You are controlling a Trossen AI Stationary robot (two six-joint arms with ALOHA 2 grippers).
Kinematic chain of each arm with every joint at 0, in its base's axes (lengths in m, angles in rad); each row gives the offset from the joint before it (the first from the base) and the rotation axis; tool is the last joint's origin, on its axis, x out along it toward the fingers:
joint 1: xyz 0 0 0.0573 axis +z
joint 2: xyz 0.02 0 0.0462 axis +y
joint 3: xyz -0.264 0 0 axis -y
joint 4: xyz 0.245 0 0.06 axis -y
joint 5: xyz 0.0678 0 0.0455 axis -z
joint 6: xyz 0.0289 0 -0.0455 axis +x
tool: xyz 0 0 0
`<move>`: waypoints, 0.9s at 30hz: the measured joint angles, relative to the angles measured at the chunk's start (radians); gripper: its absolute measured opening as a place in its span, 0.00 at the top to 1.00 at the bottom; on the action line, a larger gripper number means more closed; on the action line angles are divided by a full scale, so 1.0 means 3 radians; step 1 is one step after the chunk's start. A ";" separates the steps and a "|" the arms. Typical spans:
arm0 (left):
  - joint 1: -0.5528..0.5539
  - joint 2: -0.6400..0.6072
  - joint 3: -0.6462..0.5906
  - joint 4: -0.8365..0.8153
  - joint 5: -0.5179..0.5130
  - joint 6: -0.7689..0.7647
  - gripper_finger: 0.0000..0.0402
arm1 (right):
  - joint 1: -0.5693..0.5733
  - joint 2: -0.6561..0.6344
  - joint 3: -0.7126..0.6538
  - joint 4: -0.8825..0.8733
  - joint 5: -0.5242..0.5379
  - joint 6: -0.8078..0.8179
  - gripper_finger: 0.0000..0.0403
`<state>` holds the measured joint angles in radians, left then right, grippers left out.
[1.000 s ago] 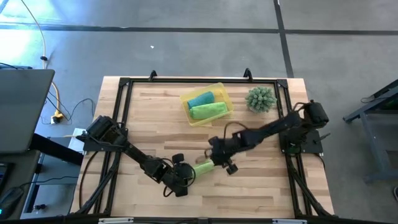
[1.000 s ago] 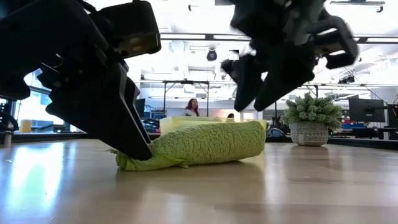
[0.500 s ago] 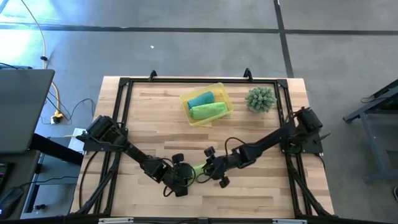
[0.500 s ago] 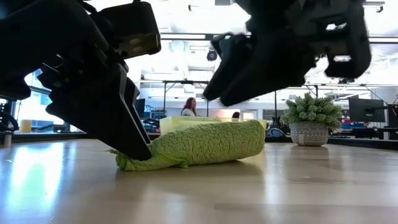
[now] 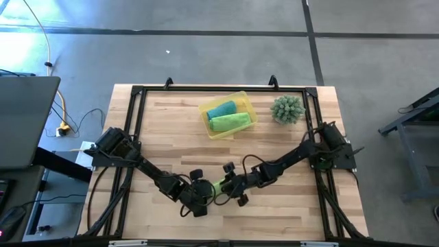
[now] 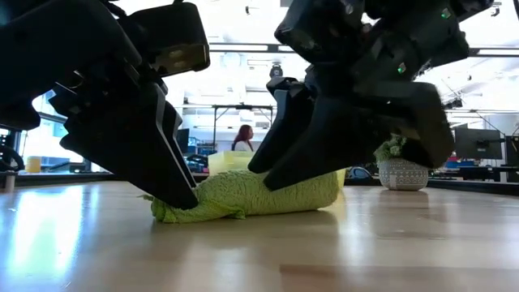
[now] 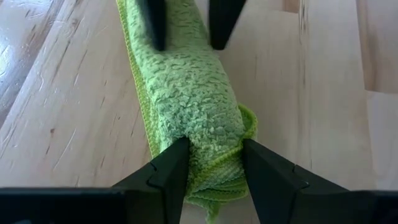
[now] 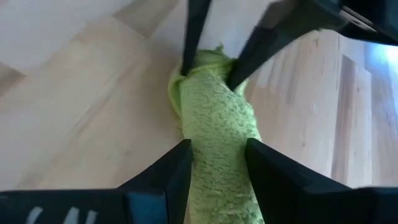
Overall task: Roll microfiber towels into tight, uniform cylinder then place into a basket
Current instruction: Put the light green microfiber cloth into the bin
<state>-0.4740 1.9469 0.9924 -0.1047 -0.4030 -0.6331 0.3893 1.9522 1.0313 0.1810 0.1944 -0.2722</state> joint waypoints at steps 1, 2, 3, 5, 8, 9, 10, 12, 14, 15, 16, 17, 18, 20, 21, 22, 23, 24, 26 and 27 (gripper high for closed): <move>0.0000 0.0000 0.0000 0.0000 0.0000 0.0000 0.65 | -0.0016 0.0000 0.0000 -0.0005 0.0003 -0.0006 0.64; 0.0000 0.0000 0.0000 0.0000 0.0000 0.0000 0.65 | -0.0030 0.0000 0.0000 -0.0008 0.0002 -0.0006 0.64; 0.0000 0.0000 0.0000 0.0000 0.0000 0.0004 0.65 | -0.0042 0.0011 0.0001 0.0000 -0.0009 -0.0006 0.64; 0.0000 -0.0004 0.0000 -0.0001 0.0001 0.0050 0.65 | -0.0057 0.0048 0.0005 0.0013 -0.0040 0.0006 0.64; 0.0000 -0.0013 -0.0001 -0.0003 0.0012 0.0059 0.65 | -0.0060 0.0149 0.0009 0.0044 -0.0050 -0.0015 0.64; 0.0001 -0.0036 -0.0004 -0.0011 0.0022 0.0070 0.65 | -0.0059 0.0184 0.0013 0.0062 -0.0050 -0.0031 0.64; 0.0003 -0.0055 -0.0005 -0.0045 0.0041 0.0097 0.65 | -0.0059 0.0205 0.0015 0.0070 -0.0050 -0.0057 0.64; 0.0003 -0.0086 -0.0009 -0.0077 0.0043 0.0133 0.65 | -0.0060 0.0264 0.0024 0.0097 -0.0045 -0.0071 0.64; 0.0001 -0.0169 -0.0011 -0.0205 0.0052 0.0140 0.65 | -0.0068 0.0303 0.0027 0.0111 -0.0043 -0.0070 0.64; 0.0001 -0.0200 -0.0017 -0.0253 0.0063 0.0140 0.65 | -0.0075 0.0317 0.0027 0.0109 -0.0046 -0.0057 0.64; 0.0001 -0.0237 -0.0018 -0.0306 0.0069 0.0140 0.65 | -0.0086 0.0319 0.0028 0.0096 -0.0054 -0.0029 0.64; 0.0001 -0.0293 -0.0021 -0.0386 0.0088 0.0140 0.65 | -0.0102 0.0319 0.0028 0.0091 -0.0072 0.0032 0.65; -0.0006 -0.0352 -0.0022 -0.0465 0.0116 0.0140 0.65 | -0.0120 0.0319 0.0028 0.0075 -0.0105 0.0086 0.66; -0.0028 -0.0450 -0.0027 -0.0569 0.0166 0.0138 0.65 | -0.0172 0.0320 0.0027 0.0061 -0.0229 0.0162 0.70; -0.0034 -0.0490 -0.0026 -0.0600 0.0220 0.0123 0.65 | -0.0198 0.0321 0.0023 0.0062 -0.0280 0.0213 0.72; -0.0048 -0.0544 -0.0027 -0.0670 0.0270 0.0102 0.65 | -0.0221 0.0322 0.0023 0.0060 -0.0325 0.0259 0.76; -0.0060 -0.0609 -0.0028 -0.0740 0.0313 0.0059 0.65 | -0.0243 0.0322 0.0022 0.0051 -0.0360 0.0287 0.79; -0.0071 -0.0659 -0.0023 -0.0751 0.0340 0.0020 0.65 | -0.0265 0.0323 0.0022 0.0041 -0.0398 0.0307 0.83; -0.0101 -0.0725 -0.0016 -0.0819 0.0362 -0.0085 0.65 | -0.0296 0.0322 0.0020 0.0033 -0.0418 0.0326 0.90; -0.0119 -0.0762 -0.0024 -0.0867 0.0360 -0.0135 0.65 | -0.0312 0.0322 0.0020 0.0034 -0.0426 0.0328 0.93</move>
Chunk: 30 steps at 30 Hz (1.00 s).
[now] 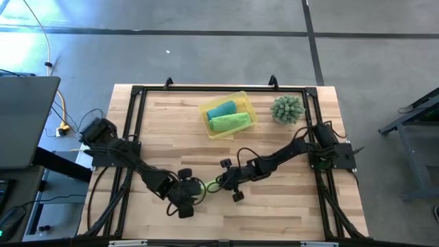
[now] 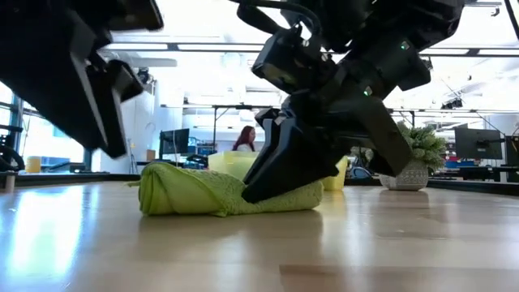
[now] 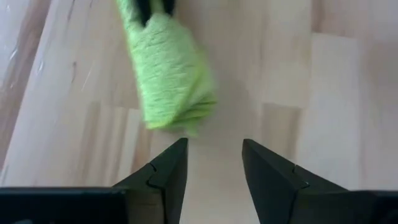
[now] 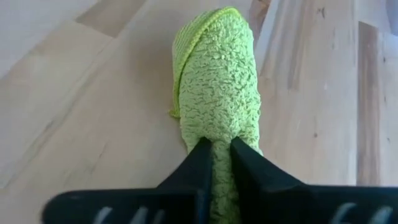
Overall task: Roll microfiber towels into tight, uniform cylinder then place into a basket
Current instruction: Put the light green microfiber cloth into the bin
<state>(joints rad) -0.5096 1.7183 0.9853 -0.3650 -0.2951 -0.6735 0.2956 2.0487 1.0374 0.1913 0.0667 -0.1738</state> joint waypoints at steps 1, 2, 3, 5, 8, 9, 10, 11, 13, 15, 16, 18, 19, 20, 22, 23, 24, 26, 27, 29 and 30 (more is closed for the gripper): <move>-0.0018 -0.0031 -0.0001 0.0001 -0.0004 -0.0033 0.65 | -0.0013 0.0000 -0.0001 0.0002 -0.0018 0.0003 0.96; -0.0040 -0.0059 0.0006 0.0028 -0.0021 -0.0068 0.65 | -0.0027 0.0000 -0.0003 0.0007 -0.0047 0.0005 0.97; -0.0060 -0.0087 0.0009 0.0035 -0.0032 -0.0098 0.65 | -0.0038 0.0000 -0.0005 0.0011 -0.0066 0.0027 0.98; -0.0100 -0.0142 0.0008 0.0029 -0.0058 -0.0152 0.65 | -0.0064 -0.0014 -0.0006 0.0002 -0.0096 0.0120 0.97; -0.0140 -0.0176 0.0010 0.0039 -0.0082 -0.0241 0.65 | -0.0128 -0.0101 -0.0014 -0.0092 -0.0077 0.0185 0.99; -0.0157 -0.0189 0.0008 0.0030 -0.0088 -0.0265 0.65 | -0.0154 -0.0149 -0.0018 -0.0133 -0.0072 0.0211 0.99; -0.0166 -0.0201 0.0009 0.0039 -0.0090 -0.0286 0.65 | -0.0180 -0.0195 -0.0023 -0.0196 -0.0056 0.0231 0.99; -0.0175 -0.0206 0.0011 0.0058 -0.0101 -0.0313 0.65 | -0.0205 -0.0258 -0.0030 -0.0289 -0.0026 0.0238 0.99; -0.0194 -0.0205 0.0013 0.0049 -0.0135 -0.0347 0.65 | -0.0260 -0.0384 -0.0037 -0.0481 0.0122 0.0264 0.99; -0.0209 -0.0205 0.0012 0.0066 -0.0235 -0.0336 0.65 | -0.0310 -0.0507 -0.0039 -0.0683 0.0368 0.0290 0.99; -0.0209 -0.0205 0.0013 0.0084 -0.0321 -0.0293 0.65 | -0.0332 -0.0570 -0.0039 -0.0762 0.0478 0.0294 0.99; -0.0197 -0.0205 0.0013 0.0084 -0.0674 -0.0108 0.65 | -0.0376 -0.0673 -0.0037 -0.0897 0.0643 0.0297 1.00; -0.0184 -0.0205 0.0013 0.0092 -0.0919 -0.0012 0.65 | -0.0392 -0.0712 -0.0036 -0.0960 0.0671 0.0301 1.00; -0.0161 -0.0205 0.0013 0.0101 -0.1186 0.0072 0.65 | -0.0405 -0.0740 -0.0036 -0.1003 0.0673 0.0317 1.00; -0.0096 -0.0189 0.0013 0.0117 -0.1636 0.0247 0.65 | -0.0431 -0.0819 -0.0036 -0.1056 0.0655 0.0391 1.00; -0.0057 -0.0187 0.0013 0.0116 -0.1787 0.0338 0.65 | -0.0444 -0.0869 -0.0036 -0.1071 0.0653 0.0446 1.00; -0.0011 -0.0187 0.0014 0.0122 -0.1904 0.0423 0.65 | -0.0458 -0.0920 -0.0033 -0.1054 0.0651 0.0506 1.00; 0.0093 -0.0187 0.0015 0.0186 -0.2042 0.0595 0.65 | -0.0485 -0.1009 -0.0028 -0.1047 0.0651 0.0624 1.00; 0.0149 -0.0187 0.0015 0.0237 -0.2056 0.0676 0.66 | -0.0492 -0.1050 -0.0028 -0.1031 0.0651 0.0672 1.00; 0.0259 -0.0187 0.0015 0.0349 -0.2060 0.0847 0.67 | -0.0512 -0.1133 -0.0028 -0.0983 0.0663 0.0743 1.00; 0.0309 -0.0187 0.0015 0.0414 -0.2064 0.0945 0.67 | -0.0512 -0.1168 -0.0026 -0.0973 0.0706 0.0755 1.00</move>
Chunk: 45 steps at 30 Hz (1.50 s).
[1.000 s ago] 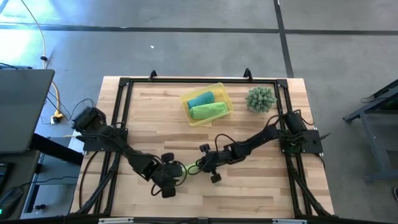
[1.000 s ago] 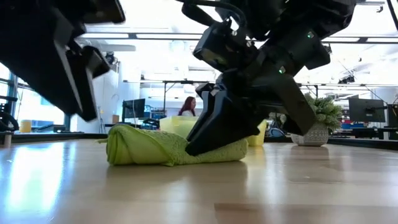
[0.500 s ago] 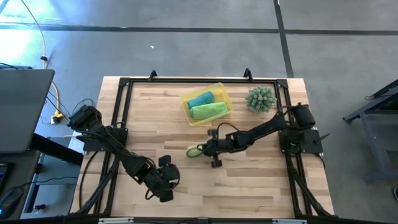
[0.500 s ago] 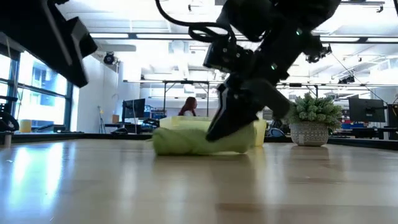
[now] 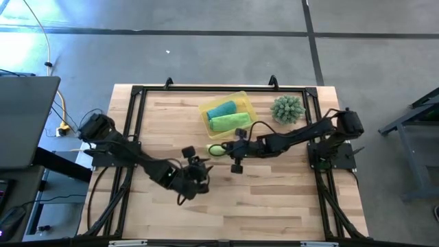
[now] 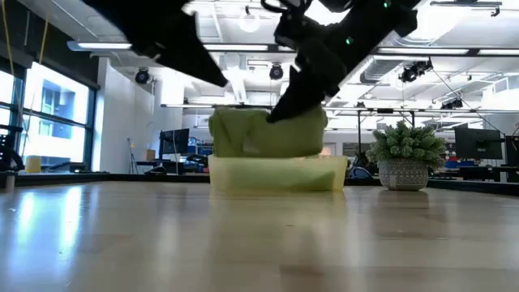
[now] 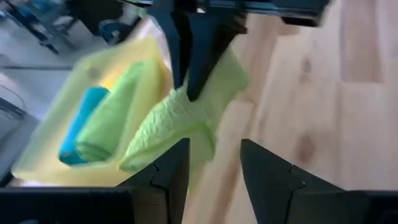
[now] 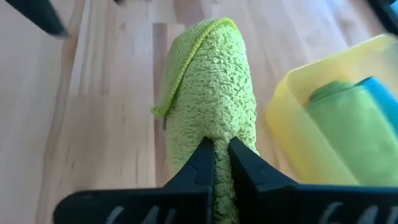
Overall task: Roll microfiber towels into tight, uniform cylinder then place into a basket
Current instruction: Put the light green microfiber cloth into the bin
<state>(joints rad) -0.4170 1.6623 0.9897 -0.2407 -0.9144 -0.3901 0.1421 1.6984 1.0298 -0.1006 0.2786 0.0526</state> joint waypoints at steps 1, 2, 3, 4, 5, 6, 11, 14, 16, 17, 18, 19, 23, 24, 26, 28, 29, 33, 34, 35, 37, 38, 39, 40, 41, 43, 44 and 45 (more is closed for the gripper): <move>0.0051 0.0000 0.0000 0.0066 -0.0006 0.0098 0.68 | 0.0002 -0.0023 0.0002 0.0001 0.0041 0.0001 1.00; 0.0100 0.0000 0.0000 0.0130 -0.0029 0.0201 0.69 | 0.0003 -0.0035 0.0004 0.0002 0.0078 0.0001 1.00; 0.0145 0.0000 0.0000 0.0205 -0.0064 0.0294 0.70 | 0.0003 -0.0044 0.0004 -0.0009 0.0104 0.0001 1.00; 0.0193 0.0000 0.0001 0.0286 -0.0081 0.0379 0.71 | 0.0003 -0.0050 0.0004 -0.0016 0.0116 0.0001 1.00; 0.0244 0.0000 0.0003 0.0350 -0.0082 0.0454 0.71 | 0.0003 -0.0053 0.0004 0.0002 0.0119 0.0001 1.00; 0.0291 0.0000 0.0003 0.0389 -0.0081 0.0504 0.72 | 0.0004 -0.0056 0.0004 0.0019 0.0121 0.0003 1.00; 0.0490 0.0000 0.0003 0.0440 0.0050 0.0553 0.77 | 0.0006 -0.0058 0.0004 0.0014 0.0121 0.0064 1.00; 0.0540 0.0000 0.0003 0.0385 0.0250 0.0554 0.79 | 0.0006 -0.0058 0.0004 0.0012 0.0121 0.0064 1.00; 0.0532 0.0000 0.0003 0.0279 0.0333 0.0549 0.80 | 0.0006 -0.0058 0.0004 0.0010 0.0121 0.0064 1.00; 0.0523 0.0000 0.0003 0.0196 0.0346 0.0525 0.81 | 0.0006 -0.0058 0.0004 0.0011 0.0122 0.0067 1.00; 0.0511 0.0000 0.0003 0.0088 0.0347 0.0480 0.81 | 0.0006 -0.0058 0.0004 0.0014 0.0121 0.0073 1.00; 0.0505 0.0000 0.0003 -0.0022 0.0351 0.0419 0.82 | 0.0006 -0.0058 0.0004 0.0019 0.0121 0.0073 1.00; 0.0475 0.0000 0.0003 -0.0591 0.0450 -0.0002 0.83 | 0.0006 -0.0080 0.0008 0.0028 0.0122 0.0074 1.00; 0.0463 0.0000 0.0003 -0.0735 0.0484 -0.0105 0.84 | 0.0006 -0.0080 0.0008 0.0025 0.0122 0.0074 1.00; 0.0407 0.0000 0.0003 -0.0911 0.0517 -0.0293 0.85 | 0.0006 -0.0081 0.0008 0.0025 0.0122 0.0074 1.00; 0.0338 0.0000 0.0003 -0.0927 0.0515 -0.0368 0.86 | 0.0004 -0.0083 0.0008 0.0026 0.0122 0.0074 1.00; 0.0300 0.0000 0.0003 -0.0898 0.0508 -0.0371 0.86 | 0.0001 -0.0083 0.0008 0.0026 0.0122 0.0074 1.00; 0.0162 0.0000 0.0003 -0.0463 0.0453 -0.0155 0.87 | -0.0018 -0.0083 0.0008 0.0026 0.0122 0.0074 1.00; 0.0133 0.0000 0.0003 -0.0281 0.0451 -0.0051 0.87 | -0.0025 -0.0083 0.0008 0.0026 0.0122 0.0074 1.00; 0.0109 0.0000 0.0003 -0.0076 0.0429 0.0083 0.87 | -0.0034 -0.0083 0.0008 0.0027 0.0122 0.0074 1.00; 0.0086 0.0000 0.0004 0.0288 0.0356 0.0374 0.87 | -0.0039 -0.0083 0.0008 0.0026 0.0122 0.0074 1.00; 0.0089 0.0001 0.0004 0.0403 0.0313 0.0506 0.87 | -0.0039 -0.0083 0.0008 0.0027 0.0122 0.0071 1.00; 0.0109 0.0010 0.0004 0.0468 0.0255 0.0595 0.87 | -0.0041 -0.0083 0.0008 0.0027 0.0122 0.0070 1.00; 0.0139 0.0024 0.0006 0.0491 0.0183 0.0626 0.87 | -0.0040 -0.0083 0.0008 0.0027 0.0122 0.0069 1.00; 0.0178 0.0034 0.0006 0.0456 0.0098 0.0611 0.87 | -0.0038 -0.0083 0.0008 0.0027 0.0122 0.0068 1.00; 0.0267 0.0036 0.0004 0.0340 0.0015 0.0481 0.87 | -0.0027 -0.0083 0.0008 0.0027 0.0121 0.0068 1.00; 0.0310 0.0046 0.0005 0.0291 0.0013 0.0412 0.87 | -0.0018 -0.0083 0.0008 0.0027 0.0121 0.0068 1.00; 0.0358 0.0068 0.0006 0.0232 0.0020 0.0343 0.87 | -0.0010 -0.0083 0.0008 0.0027 0.0121 0.0067 1.00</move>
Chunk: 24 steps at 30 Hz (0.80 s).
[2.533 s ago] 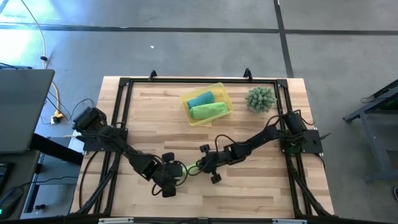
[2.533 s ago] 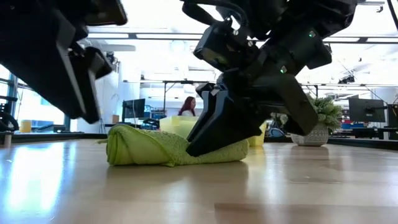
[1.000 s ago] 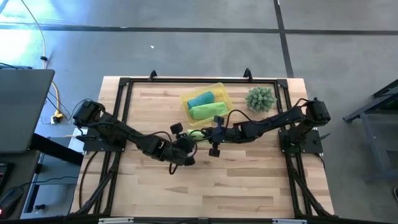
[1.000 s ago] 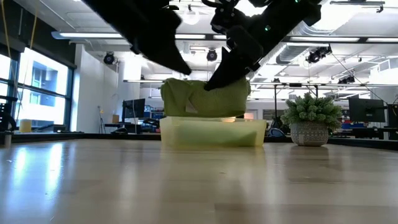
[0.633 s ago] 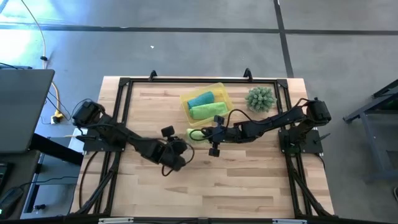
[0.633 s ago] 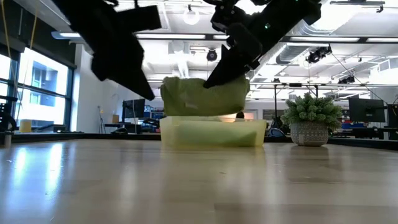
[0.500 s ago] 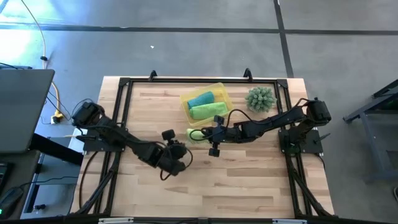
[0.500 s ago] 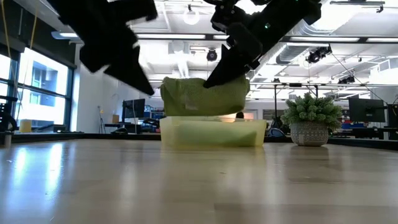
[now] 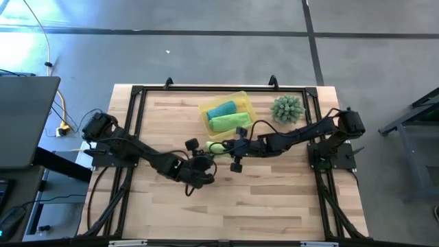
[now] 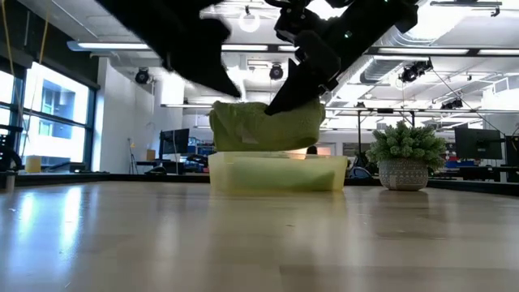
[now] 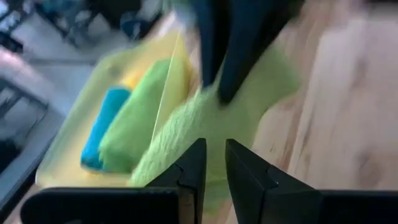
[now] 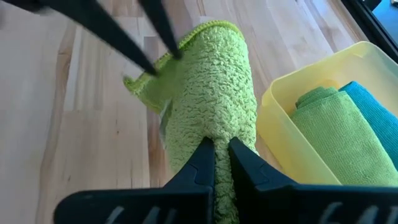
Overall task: Roll microfiber towels into tight, uniform cylinder then place into a basket
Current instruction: Put the light green microfiber cloth into the bin
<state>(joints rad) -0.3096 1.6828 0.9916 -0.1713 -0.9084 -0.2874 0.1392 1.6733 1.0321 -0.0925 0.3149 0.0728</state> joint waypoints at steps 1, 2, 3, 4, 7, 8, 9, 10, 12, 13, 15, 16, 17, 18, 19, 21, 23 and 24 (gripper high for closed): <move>0.0034 0.0016 -0.0001 -0.0093 0.0010 -0.0069 0.87 | 0.0009 0.0000 0.0000 0.0001 -0.0001 0.0000 1.00; 0.0057 0.0019 -0.0006 -0.0180 0.0030 -0.0133 0.87 | 0.0016 0.0000 0.0000 0.0000 -0.0001 0.0004 1.00; 0.0072 0.0019 -0.0006 -0.0241 0.0050 -0.0199 0.87 | 0.0019 0.0000 0.0000 -0.0002 -0.0002 0.0010 1.00; 0.0078 0.0013 -0.0001 -0.0309 0.0079 -0.0276 0.87 | 0.0022 0.0000 0.0001 -0.0006 -0.0003 0.0018 1.00; 0.0044 0.0013 -0.0002 -0.0625 0.0154 -0.0524 0.87 | 0.0024 0.0000 0.0001 -0.0017 -0.0004 0.0020 1.00; 0.0018 0.0013 -0.0002 -0.0718 0.0154 -0.0604 0.87 | 0.0024 0.0000 0.0001 -0.0017 -0.0005 0.0020 1.00; -0.0008 0.0013 -0.0002 -0.0818 0.0152 -0.0694 0.87 | 0.0024 0.0000 0.0001 -0.0013 -0.0005 0.0020 1.00; -0.0032 0.0013 -0.0002 -0.0940 0.0154 -0.0782 0.87 | 0.0024 0.0000 0.0001 -0.0012 -0.0007 0.0020 1.00; -0.0067 0.0039 -0.0002 -0.1118 0.0162 -0.0980 0.87 | 0.0024 0.0000 0.0001 -0.0001 -0.0013 0.0020 1.00; -0.0071 0.0076 -0.0001 -0.1162 0.0163 -0.1059 0.87 | 0.0024 0.0000 0.0001 0.0009 -0.0030 0.0020 1.00; -0.0068 0.0118 -0.0007 -0.1276 0.0172 -0.1145 0.87 | 0.0024 0.0000 0.0001 0.0027 -0.0093 0.0020 1.00; -0.0064 0.0144 -0.0004 -0.1242 0.0153 -0.1158 0.87 | 0.0024 0.0000 0.0001 0.0034 -0.0124 0.0021 1.00; -0.0057 0.0174 0.0000 -0.1195 0.0134 -0.1163 0.87 | 0.0024 0.0000 0.0001 0.0042 -0.0127 0.0020 1.00; -0.0056 0.0190 -0.0001 -0.1201 0.0122 -0.1164 0.87 | 0.0024 0.0000 0.0001 0.0041 -0.0127 0.0020 1.00; -0.0056 0.0195 -0.0006 -0.1202 0.0123 -0.1164 0.87 | 0.0025 -0.0001 0.0002 0.0037 -0.0114 0.0010 1.00; -0.0073 0.0187 -0.0002 -0.1145 0.0121 -0.1164 0.87 | 0.0013 -0.0005 0.0004 -0.0019 -0.0052 -0.0040 1.00; -0.0115 0.0176 -0.0003 -0.1161 0.0124 -0.1195 0.87 | -0.0031 -0.0024 0.0004 -0.0075 0.0055 -0.0135 1.00; -0.0145 0.0161 -0.0006 -0.1166 0.0124 -0.1213 0.87 | -0.0069 -0.0037 0.0004 -0.0091 0.0126 -0.0165 1.00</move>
<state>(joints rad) -0.3530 1.7312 0.9898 -0.5209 -0.8711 -0.6513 0.1185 1.6624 1.0332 -0.1197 0.3526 0.0232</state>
